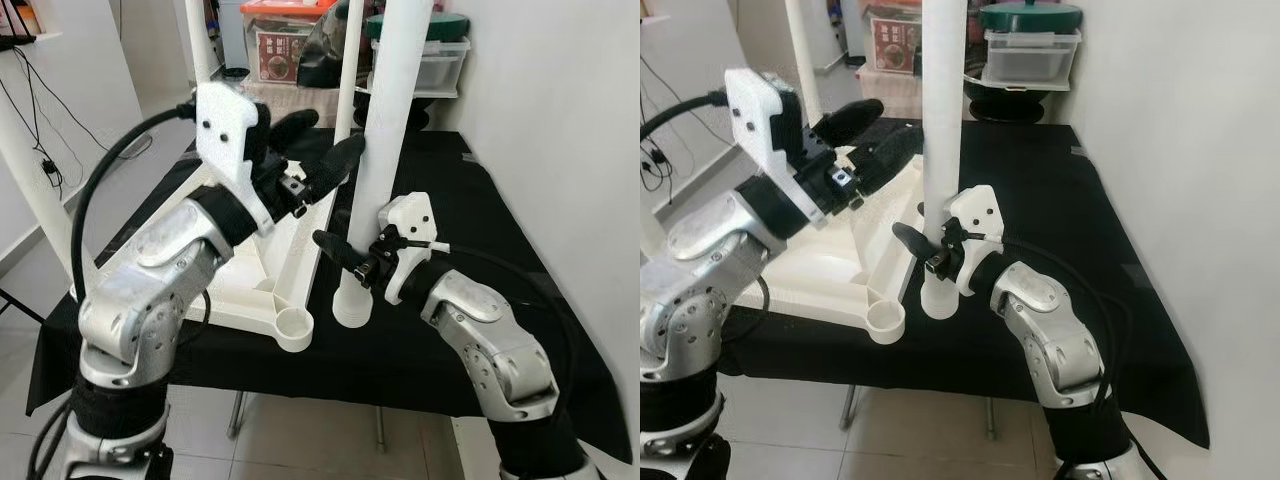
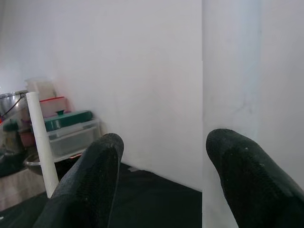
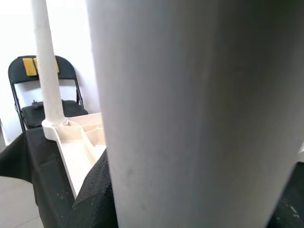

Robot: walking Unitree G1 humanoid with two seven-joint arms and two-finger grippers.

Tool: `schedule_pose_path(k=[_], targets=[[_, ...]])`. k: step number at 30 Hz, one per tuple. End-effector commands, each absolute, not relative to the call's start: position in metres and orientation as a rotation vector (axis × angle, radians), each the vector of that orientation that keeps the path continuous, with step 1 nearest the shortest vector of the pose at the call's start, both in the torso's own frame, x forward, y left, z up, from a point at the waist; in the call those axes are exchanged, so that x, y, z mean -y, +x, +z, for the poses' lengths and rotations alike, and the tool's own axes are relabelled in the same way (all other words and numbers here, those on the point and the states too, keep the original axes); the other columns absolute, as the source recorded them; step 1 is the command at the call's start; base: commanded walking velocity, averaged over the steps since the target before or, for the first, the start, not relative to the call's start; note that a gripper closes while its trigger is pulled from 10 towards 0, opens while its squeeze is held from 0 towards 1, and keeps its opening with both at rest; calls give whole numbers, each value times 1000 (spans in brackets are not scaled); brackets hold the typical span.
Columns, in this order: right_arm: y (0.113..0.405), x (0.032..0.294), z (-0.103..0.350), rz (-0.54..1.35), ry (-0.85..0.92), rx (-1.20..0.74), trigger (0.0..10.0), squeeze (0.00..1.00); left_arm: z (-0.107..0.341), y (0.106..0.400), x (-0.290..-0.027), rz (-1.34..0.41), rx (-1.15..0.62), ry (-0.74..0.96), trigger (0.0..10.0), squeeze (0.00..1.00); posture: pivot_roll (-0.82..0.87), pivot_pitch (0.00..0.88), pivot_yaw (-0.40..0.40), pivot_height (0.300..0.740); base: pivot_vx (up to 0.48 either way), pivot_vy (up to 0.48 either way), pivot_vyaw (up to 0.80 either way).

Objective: Building children table

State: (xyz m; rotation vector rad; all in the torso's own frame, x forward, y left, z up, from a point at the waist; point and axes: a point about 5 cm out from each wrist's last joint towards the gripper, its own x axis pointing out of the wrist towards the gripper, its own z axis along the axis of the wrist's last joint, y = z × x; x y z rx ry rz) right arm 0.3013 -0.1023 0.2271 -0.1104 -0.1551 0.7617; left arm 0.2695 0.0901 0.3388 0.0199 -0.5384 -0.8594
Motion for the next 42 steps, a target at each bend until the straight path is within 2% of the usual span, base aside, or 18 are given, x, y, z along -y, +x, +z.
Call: schedule_pose_path(k=[1, 10, 12, 21, 24, 25, 30, 36, 42], targets=[[301, 91, 223, 806, -132, 131, 10000, 0, 343, 264, -80, -932, 562, 52, 10000, 0, 24, 8, -42, 740, 0, 0, 0], [298, 83, 223, 832, -150, 133, 10000, 0, 352, 274, -73, -960, 541, 88, 10000, 0, 18, 4, -40, 740, 0, 0, 0], [302, 81, 222, 797, -152, 139, 10000, 0, 354, 268, -66, -1073, 539, 77, 10000, 0, 15, 3, -37, 740, 0, 0, 0], [319, 93, 234, 647, -104, 191, 10000, 0, 356, 265, -71, -1125, 551, 62, 10000, 0, 15, 0, -38, 740, 0, 0, 0], [322, 96, 238, 608, -81, 204, 10000, 0, 356, 265, -72, -1125, 556, 62, 10000, 0, 15, 0, -38, 740, 0, 0, 0], [330, 105, 248, 531, -1, 233, 10000, 0, 359, 266, -77, -1099, 573, 74, 10000, 0, 14, 0, -39, 740, 0, 0, 0], [333, 113, 252, 492, 35, 246, 10000, 0, 366, 267, -86, -1044, 601, 93, 10000, 0, 15, 0, -38, 740, 0, 0, 0], [326, 103, 250, 563, 1, 264, 10000, 0, 376, 273, -93, -950, 647, 109, 10000, 0, 14, 0, -38, 740, 0, 0, 0], [322, 93, 248, 611, -24, 268, 10000, 0, 381, 278, -91, -933, 664, 108, 10000, 0, 13, 0, -37, 740, 0, 0, 0]])
